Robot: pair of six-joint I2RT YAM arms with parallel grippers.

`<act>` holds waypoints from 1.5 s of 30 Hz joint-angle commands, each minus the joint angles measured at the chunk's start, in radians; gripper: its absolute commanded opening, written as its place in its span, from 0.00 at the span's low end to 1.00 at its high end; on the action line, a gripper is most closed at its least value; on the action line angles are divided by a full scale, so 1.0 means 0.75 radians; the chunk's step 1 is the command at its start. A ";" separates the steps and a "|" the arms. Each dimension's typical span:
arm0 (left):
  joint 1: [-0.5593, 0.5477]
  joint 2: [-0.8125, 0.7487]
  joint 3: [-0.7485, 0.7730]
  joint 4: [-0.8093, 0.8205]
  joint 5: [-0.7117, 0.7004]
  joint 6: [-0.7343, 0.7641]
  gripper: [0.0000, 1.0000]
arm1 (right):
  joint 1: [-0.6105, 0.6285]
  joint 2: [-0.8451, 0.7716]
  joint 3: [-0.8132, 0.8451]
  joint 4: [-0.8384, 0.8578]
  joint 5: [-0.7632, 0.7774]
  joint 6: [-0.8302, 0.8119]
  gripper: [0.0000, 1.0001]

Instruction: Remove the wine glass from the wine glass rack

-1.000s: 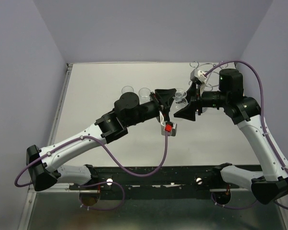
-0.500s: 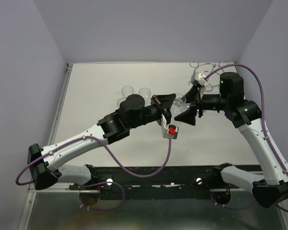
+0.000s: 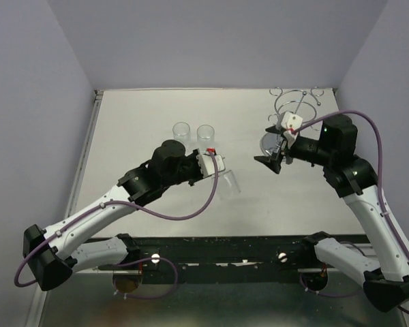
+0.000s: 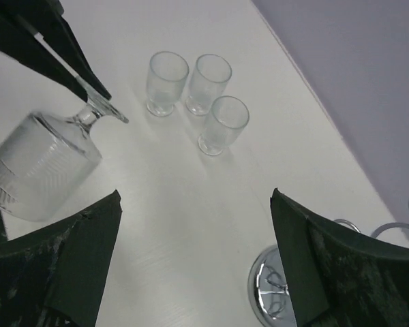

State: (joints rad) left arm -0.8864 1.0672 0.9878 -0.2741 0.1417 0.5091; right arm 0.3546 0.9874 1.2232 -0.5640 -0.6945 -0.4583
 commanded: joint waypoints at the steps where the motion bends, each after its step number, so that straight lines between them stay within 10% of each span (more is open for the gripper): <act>1: 0.163 -0.034 -0.120 -0.013 0.398 -0.555 0.00 | 0.055 -0.161 -0.217 0.155 0.159 -0.488 0.95; 13: 0.535 0.080 -0.276 0.529 0.797 -1.239 0.00 | 0.343 -0.229 -0.475 0.118 0.181 -0.962 0.94; 33: 0.542 0.119 -0.262 0.570 0.842 -1.284 0.00 | 0.691 -0.004 -0.471 0.582 0.394 -0.861 0.95; 45: 0.542 0.085 -0.270 0.531 0.856 -1.254 0.00 | 0.736 0.013 -0.486 0.574 0.394 -0.870 0.74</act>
State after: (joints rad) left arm -0.4793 1.1629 0.7719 0.0868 0.7341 -0.4362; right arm 0.8955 0.9905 0.8738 -0.1734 -0.4164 -1.1179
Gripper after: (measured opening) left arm 0.067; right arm 0.779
